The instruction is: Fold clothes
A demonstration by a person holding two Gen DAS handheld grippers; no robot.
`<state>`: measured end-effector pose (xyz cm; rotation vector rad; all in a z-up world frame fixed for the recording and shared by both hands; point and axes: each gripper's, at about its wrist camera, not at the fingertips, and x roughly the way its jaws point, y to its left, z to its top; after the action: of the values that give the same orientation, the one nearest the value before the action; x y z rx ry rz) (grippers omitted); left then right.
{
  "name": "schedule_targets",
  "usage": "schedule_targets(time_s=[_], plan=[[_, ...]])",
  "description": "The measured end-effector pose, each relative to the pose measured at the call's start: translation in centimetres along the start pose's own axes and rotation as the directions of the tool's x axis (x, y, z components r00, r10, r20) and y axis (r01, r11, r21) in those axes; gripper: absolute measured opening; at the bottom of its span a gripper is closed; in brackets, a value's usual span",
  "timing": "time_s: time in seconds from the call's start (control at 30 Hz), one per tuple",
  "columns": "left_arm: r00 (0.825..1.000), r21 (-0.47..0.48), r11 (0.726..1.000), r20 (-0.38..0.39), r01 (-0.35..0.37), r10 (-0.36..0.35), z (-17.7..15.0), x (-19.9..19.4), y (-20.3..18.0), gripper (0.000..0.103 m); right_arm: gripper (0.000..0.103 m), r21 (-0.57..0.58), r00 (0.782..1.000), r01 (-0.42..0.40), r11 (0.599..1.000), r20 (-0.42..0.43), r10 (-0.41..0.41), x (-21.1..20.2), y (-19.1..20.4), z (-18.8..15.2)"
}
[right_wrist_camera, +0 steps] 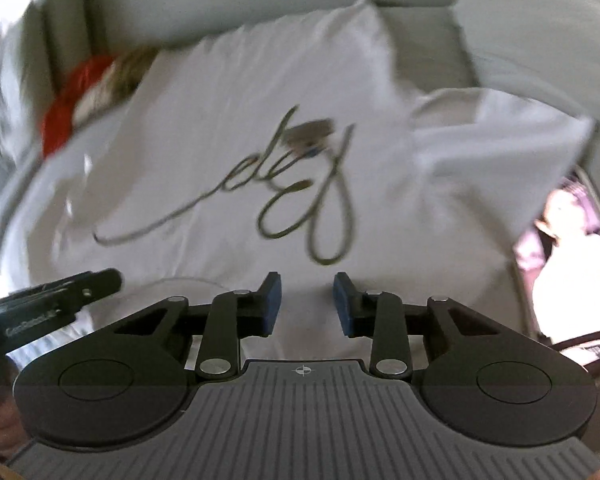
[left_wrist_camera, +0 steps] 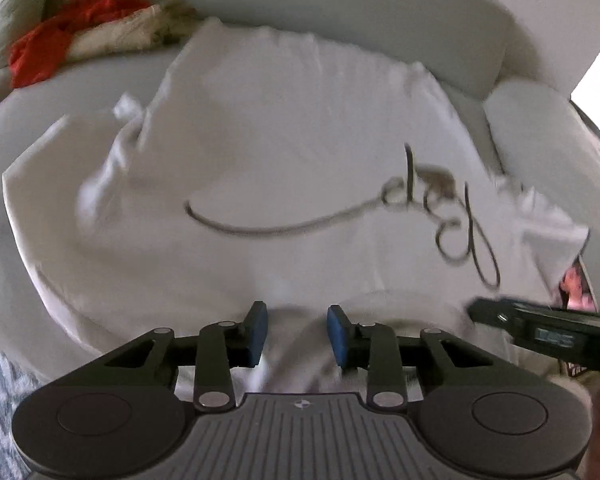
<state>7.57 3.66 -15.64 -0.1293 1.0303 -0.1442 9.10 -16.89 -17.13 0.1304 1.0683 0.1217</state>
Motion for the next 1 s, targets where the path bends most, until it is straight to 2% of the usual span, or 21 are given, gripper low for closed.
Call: schedule_targets(time_s=[0.1,0.2,0.27,0.3,0.37,0.43,0.47,0.53,0.6,0.67,0.7,0.77,0.87,0.97,1.0], plan=[[0.999,0.063,0.998,-0.034,0.002,0.000,-1.3,-1.1,-0.7,0.030,0.036,-0.066,0.996,0.071,0.995,-0.044,-0.074,0.1,1.9,-0.8],[0.996,-0.019,0.998,-0.060,0.058,-0.059,-1.8,-3.1,1.3,0.030,0.036,-0.038,0.989,0.071,0.997,-0.130,-0.075,-1.9,1.9,-2.1],[0.995,-0.106,0.989,0.013,0.103,-0.102,-2.0,-4.9,3.7,0.031,0.036,-0.020,0.982,0.049,0.999,-0.183,-0.052,-3.2,1.6,-2.8],[0.992,-0.149,0.981,0.062,0.122,-0.114,-2.2,-5.8,5.1,0.032,0.038,-0.013,0.986,0.029,0.999,-0.166,-0.031,-4.1,1.7,-3.0],[0.980,-0.241,0.958,0.160,0.156,-0.119,-2.4,-7.4,8.3,0.034,0.050,-0.007,0.994,-0.016,1.000,-0.106,0.015,-5.9,2.2,-3.1],[0.960,-0.362,0.914,0.268,0.184,-0.087,-2.6,-8.3,12.4,0.037,0.063,0.000,0.998,-0.064,0.998,-0.023,0.064,-7.6,2.7,-2.9],[0.952,-0.431,0.881,0.298,0.193,-0.062,-2.9,-8.3,14.5,0.037,0.064,0.013,0.996,-0.095,0.995,0.002,0.095,-8.2,2.9,-2.6],[0.938,-0.554,0.801,0.345,0.226,-0.026,-3.3,-8.0,18.4,0.037,0.065,0.047,0.987,-0.158,0.986,0.031,0.157,-9.0,3.3,-2.0],[0.923,-0.656,0.695,0.384,0.295,-0.028,-3.5,-6.7,22.0,0.037,0.065,0.077,0.979,-0.202,0.976,0.039,0.200,-9.3,3.9,-1.4],[0.908,-0.701,0.620,0.415,0.352,-0.046,-3.4,-5.3,24.2,0.037,0.065,0.081,0.977,-0.209,0.974,0.049,0.206,-9.5,4.8,-1.0],[0.903,-0.710,0.596,0.426,0.375,-0.060,-3.0,-4.4,25.1,0.037,0.065,0.078,0.977,-0.210,0.975,0.051,0.206,-9.5,5.2,-0.9],[0.895,-0.715,0.566,0.434,0.411,-0.103,-2.0,-2.6,26.2,0.037,0.065,0.073,0.977,-0.211,0.975,0.054,0.208,-9.5,6.0,-0.8],[0.886,-0.713,0.540,0.435,0.448,-0.160,-0.1,-0.1,27.0,0.034,0.065,0.066,0.977,-0.208,0.976,0.053,0.204,-9.3,6.8,-0.7],[0.879,-0.712,0.527,0.442,0.464,-0.177,1.4,1.6,27.9,0.027,0.065,0.052,0.984,-0.175,0.983,0.051,0.172,-9.4,7.3,-0.9],[0.877,-0.711,0.524,0.445,0.468,-0.181,1.8,2.1,28.1,0.022,0.065,0.050,0.986,-0.163,0.985,0.049,0.161,-9.4,7.4,-1.0]])
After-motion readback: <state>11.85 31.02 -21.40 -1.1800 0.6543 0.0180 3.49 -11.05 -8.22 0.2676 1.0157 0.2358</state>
